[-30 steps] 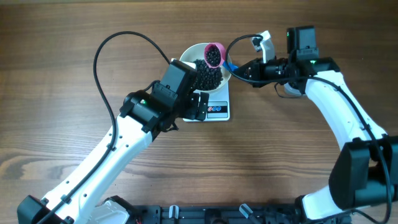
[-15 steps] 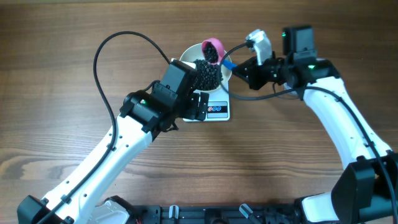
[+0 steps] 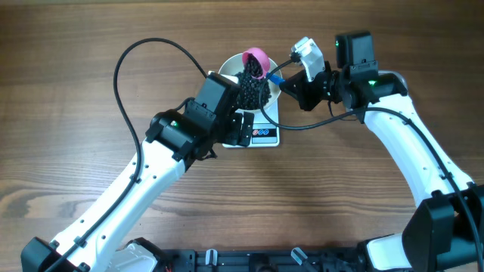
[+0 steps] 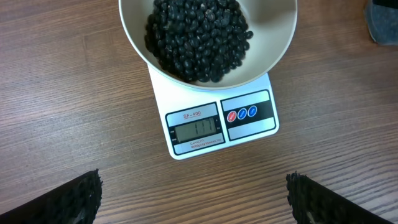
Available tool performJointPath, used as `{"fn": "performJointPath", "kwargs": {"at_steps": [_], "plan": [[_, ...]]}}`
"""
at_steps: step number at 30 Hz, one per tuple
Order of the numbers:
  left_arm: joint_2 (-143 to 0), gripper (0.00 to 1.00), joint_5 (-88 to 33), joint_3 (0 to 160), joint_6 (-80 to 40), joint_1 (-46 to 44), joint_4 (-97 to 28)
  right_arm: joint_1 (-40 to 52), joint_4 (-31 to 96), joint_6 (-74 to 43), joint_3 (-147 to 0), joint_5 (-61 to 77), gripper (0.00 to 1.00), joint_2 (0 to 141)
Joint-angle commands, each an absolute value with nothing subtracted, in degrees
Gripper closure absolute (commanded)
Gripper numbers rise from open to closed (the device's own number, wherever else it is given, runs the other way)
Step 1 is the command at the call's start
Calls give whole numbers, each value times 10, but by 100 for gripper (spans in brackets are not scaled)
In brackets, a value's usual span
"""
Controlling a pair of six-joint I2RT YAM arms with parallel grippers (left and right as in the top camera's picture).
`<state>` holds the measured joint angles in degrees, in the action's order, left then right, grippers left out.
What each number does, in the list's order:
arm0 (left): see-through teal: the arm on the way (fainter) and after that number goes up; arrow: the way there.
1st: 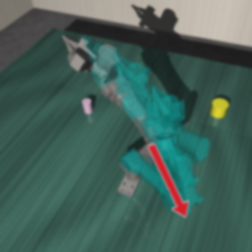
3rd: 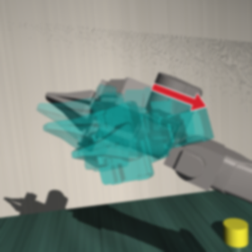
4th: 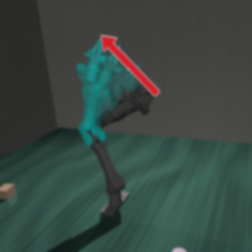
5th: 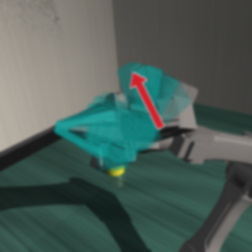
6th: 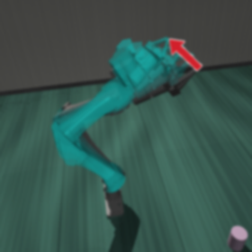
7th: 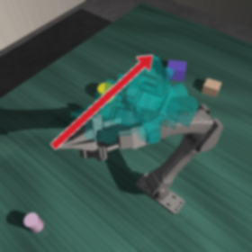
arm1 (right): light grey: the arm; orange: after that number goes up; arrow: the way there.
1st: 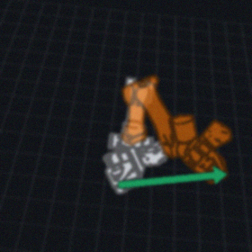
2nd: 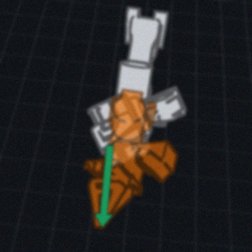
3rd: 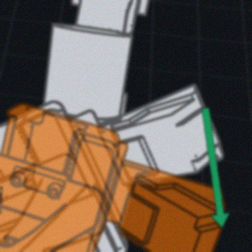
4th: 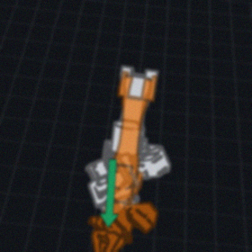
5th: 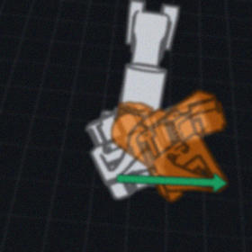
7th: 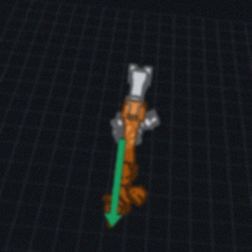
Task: Scoop item into bowl and weigh 150g on scale
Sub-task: 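Carry the scoop over the white bowl and tip the beans in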
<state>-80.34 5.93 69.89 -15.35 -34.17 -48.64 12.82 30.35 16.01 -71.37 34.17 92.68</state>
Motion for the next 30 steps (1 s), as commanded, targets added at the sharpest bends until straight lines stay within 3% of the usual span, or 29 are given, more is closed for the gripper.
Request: {"fn": "performJointPath", "kwargs": {"at_steps": [1, 17, 28, 30], "plan": [[-795, 0, 55, 695, -159, -344, -486, 128, 294, 179, -717, 337, 96, 914], [-795, 0, 55, 695, -159, -344, -486, 128, 288, 163, -717, 291, 96, 915], [-795, 0, 54, 695, -159, -344, -486, 131, 286, 200, -717, 377, 96, 915], [-795, 0, 54, 695, -159, -344, -486, 136, 283, 206, -717, 307, 96, 915]]}}
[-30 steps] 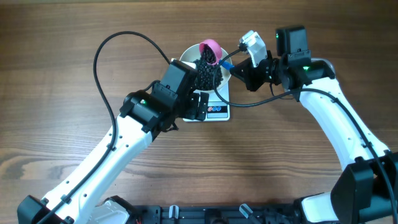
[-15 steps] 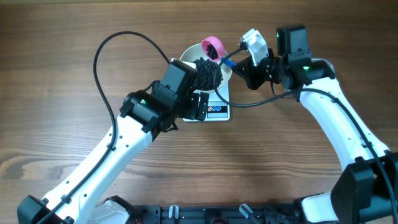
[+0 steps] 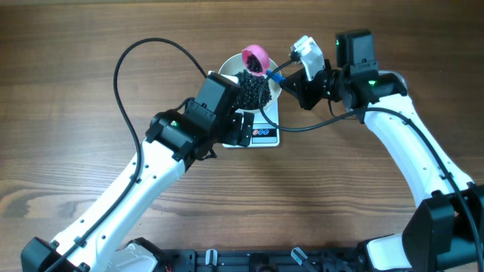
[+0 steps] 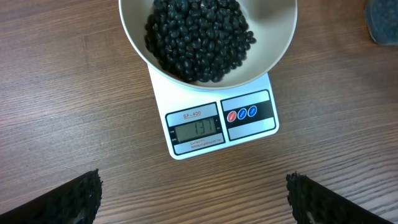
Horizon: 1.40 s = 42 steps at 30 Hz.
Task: Scoop item into bowl and weigh 150g on scale
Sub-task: 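Carry the scoop over the white bowl and tip the beans in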
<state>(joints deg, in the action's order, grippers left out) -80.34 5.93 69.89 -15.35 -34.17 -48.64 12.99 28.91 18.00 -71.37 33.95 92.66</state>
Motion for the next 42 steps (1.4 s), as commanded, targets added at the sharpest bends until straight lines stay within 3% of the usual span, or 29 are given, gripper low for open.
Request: {"fn": "performJointPath", "kwargs": {"at_steps": [1, 6, 11, 16, 21, 26, 30, 35, 39, 42], "plan": [[-795, 0, 55, 695, -159, -344, -486, 137, 282, 207, -717, 278, 96, 915], [-795, 0, 54, 695, -159, -344, -486, 137, 281, 210, -717, 309, 96, 915], [-795, 0, 54, 695, -159, -344, -486, 137, 279, 210, -717, 256, 96, 915], [-795, 0, 54, 695, -159, -344, -486, 137, 279, 210, -717, 386, 96, 915], [-795, 0, 55, 695, -159, -344, -486, 137, 281, 210, -717, 226, 96, 915], [-795, 0, 54, 695, -159, -344, -486, 137, 291, 208, -717, 377, 96, 914], [-795, 0, 54, 695, -159, -344, -486, 137, 288, 210, -717, 265, 96, 915], [-795, 0, 54, 695, -159, -344, -486, 137, 289, 210, -717, 367, 96, 915], [-795, 0, 54, 695, -159, -344, -486, 137, 276, 210, -717, 229, 96, 915], [-795, 0, 54, 695, -159, -344, -486, 137, 290, 210, -717, 276, 96, 913]]}}
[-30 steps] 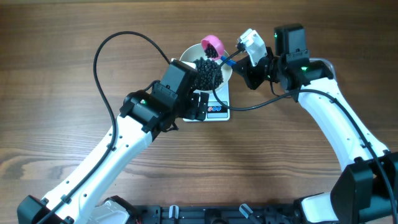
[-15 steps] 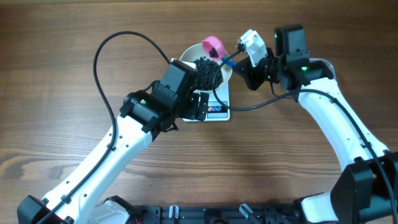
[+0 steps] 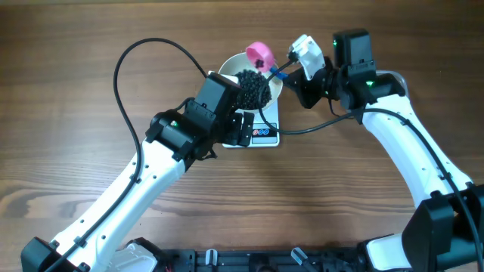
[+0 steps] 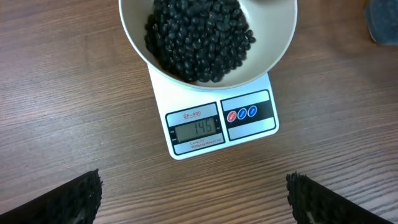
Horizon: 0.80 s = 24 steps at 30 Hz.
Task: Scoop item into bowl and weigh 150g on scale
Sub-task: 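Carry the scoop over the white bowl and tip the beans in, then move the empty pink scoop back over the bean tub, right gripper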
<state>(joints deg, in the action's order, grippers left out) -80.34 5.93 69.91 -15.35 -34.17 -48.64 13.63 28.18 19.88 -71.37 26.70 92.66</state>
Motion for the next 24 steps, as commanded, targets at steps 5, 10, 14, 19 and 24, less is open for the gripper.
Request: {"fn": "performJointPath", "kwargs": {"at_steps": [5, 10, 14, 19, 24], "plan": [[-795, 0, 54, 695, -159, -344, -486, 137, 266, 209, -717, 316, 96, 921], [-795, 0, 54, 695, -159, -344, -486, 137, 286, 210, -717, 294, 96, 916], [-795, 0, 54, 695, -159, -344, -486, 137, 270, 209, -717, 369, 96, 919], [-795, 0, 55, 695, -159, -344, -486, 137, 282, 208, -717, 377, 96, 919], [-795, 0, 55, 695, -159, -344, -486, 137, 260, 208, -717, 333, 96, 925]]}}
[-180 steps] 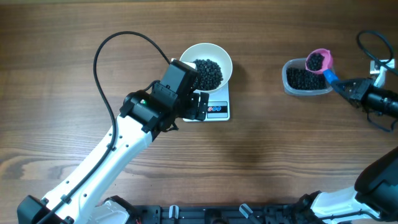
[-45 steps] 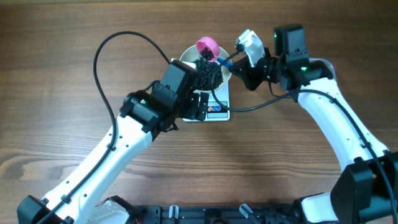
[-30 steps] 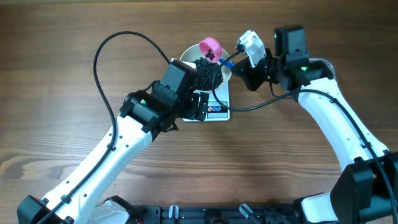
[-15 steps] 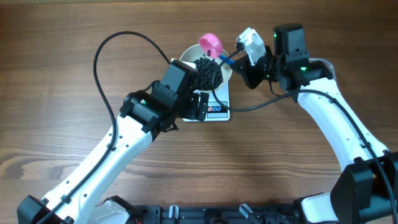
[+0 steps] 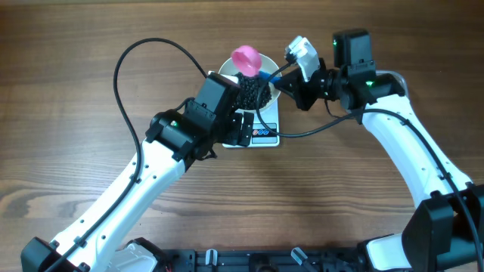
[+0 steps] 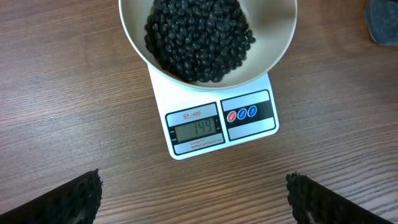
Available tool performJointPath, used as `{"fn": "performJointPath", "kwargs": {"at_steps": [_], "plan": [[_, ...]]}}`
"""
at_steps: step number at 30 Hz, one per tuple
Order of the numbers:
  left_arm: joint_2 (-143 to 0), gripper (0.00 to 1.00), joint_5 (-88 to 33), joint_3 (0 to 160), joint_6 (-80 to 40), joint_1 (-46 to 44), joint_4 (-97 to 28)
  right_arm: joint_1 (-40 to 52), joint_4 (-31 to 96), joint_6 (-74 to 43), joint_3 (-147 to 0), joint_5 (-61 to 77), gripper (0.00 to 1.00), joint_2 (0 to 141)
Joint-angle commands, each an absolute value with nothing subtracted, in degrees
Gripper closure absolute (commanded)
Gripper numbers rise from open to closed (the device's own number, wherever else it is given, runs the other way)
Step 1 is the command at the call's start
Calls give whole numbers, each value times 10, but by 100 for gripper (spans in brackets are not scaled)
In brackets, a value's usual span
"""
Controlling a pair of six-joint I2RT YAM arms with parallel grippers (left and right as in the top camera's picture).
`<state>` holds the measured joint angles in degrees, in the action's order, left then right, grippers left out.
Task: Scoop item into bowl and weigh 150g on scale
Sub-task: 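Move the empty pink scoop back over the bean tub, right gripper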
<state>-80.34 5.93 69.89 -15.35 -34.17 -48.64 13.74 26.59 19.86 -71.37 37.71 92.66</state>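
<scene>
A white bowl (image 6: 277, 46) heaped with black beans (image 6: 199, 34) stands on a white scale (image 6: 249, 134), whose display (image 6: 198, 128) reads 149. From overhead, a pink scoop (image 5: 245, 57) with a blue handle hovers over the far rim of the bowl (image 5: 225, 69). My right gripper (image 5: 286, 78) is shut on that handle, to the right of the bowl. On the near side of the scale (image 5: 266, 136) my left gripper (image 6: 194, 193) hangs open, with only bare table between its fingers (image 6: 81, 199).
A black cable (image 5: 132, 53) loops over the table left of the bowl. A grey object (image 6: 380, 22) shows at the right edge of the left wrist view. Both arms flank the scale (image 5: 266, 136).
The scale's reading has gone from 145 to 149. The pink scoop now sits a little further left over the bowl's far rim. My left gripper has not moved.
The scoop was held over the beans by my right gripper while the left one stayed open in front of the scale. The display read 131 at 2.2 s ago, then 145, and now 149, with the scoop shifted to the far rim.
</scene>
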Motion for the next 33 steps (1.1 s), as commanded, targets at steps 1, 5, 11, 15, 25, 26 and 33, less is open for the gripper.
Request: {"fn": "performJointPath", "kwargs": {"at_steps": [1, 5, 11, 15, 25, 26, 33], "plan": [[-795, 0, 54, 695, -159, -344, -486, 137, 260, 207, -717, 288, 96, 926], [-795, 0, 54, 695, -159, -344, -486, 137, 264, 168, -717, 270, 96, 920], [-795, 0, 54, 695, -159, -344, -486, 118, 202, 61, -717, 351, 96, 886], [-795, 0, 54, 695, -159, -344, -486, 65, 201, 59, -717, 306, 96, 843], [-795, 0, 54, 695, -159, -344, -486, -106, 376, 60, -717, 74, 96, 804], [-795, 0, 54, 695, -159, -344, -486, -112, 395, 60, -717, 56, 96, 812], [-795, 0, 54, 695, -159, -344, -486, -117, 442, 76, -717, 26, 96, 859]]}}
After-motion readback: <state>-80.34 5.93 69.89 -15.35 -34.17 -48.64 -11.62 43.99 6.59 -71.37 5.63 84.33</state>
